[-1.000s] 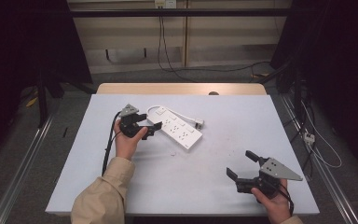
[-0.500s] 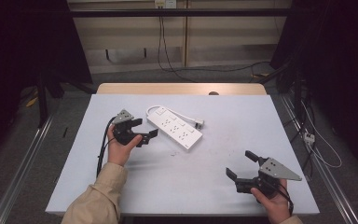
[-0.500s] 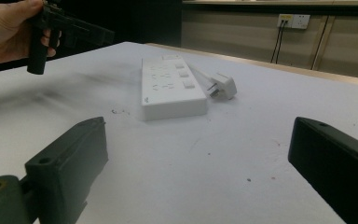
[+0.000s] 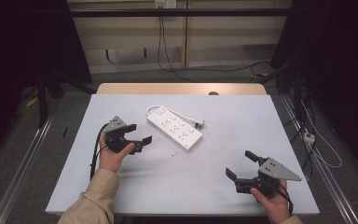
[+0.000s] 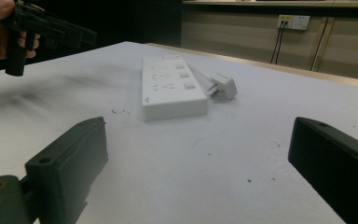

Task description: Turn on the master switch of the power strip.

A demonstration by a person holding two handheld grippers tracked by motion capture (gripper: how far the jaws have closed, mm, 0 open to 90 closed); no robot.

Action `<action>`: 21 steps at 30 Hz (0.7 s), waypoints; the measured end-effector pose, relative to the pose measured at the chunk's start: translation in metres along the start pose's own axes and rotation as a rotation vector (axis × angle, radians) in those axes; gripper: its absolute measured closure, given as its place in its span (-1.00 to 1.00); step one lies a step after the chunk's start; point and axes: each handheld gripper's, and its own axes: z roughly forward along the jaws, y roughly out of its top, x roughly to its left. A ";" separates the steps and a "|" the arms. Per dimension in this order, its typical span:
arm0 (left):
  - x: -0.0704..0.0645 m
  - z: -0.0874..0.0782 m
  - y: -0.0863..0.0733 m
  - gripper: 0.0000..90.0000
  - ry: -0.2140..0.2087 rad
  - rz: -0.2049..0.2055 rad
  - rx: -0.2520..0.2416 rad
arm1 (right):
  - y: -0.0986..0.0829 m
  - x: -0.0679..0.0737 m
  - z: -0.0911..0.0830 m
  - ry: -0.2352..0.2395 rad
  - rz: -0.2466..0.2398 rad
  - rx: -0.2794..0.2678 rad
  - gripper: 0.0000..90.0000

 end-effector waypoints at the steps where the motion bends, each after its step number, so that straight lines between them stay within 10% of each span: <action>1: 0.000 -0.002 -0.001 -0.79 0.004 -0.002 0.000 | 0.000 0.000 0.000 0.000 0.000 0.001 -0.90; 21: 0.000 -0.039 -0.023 -0.81 0.037 -0.017 -0.012 | 0.000 0.000 0.000 -0.001 -0.001 0.000 -0.90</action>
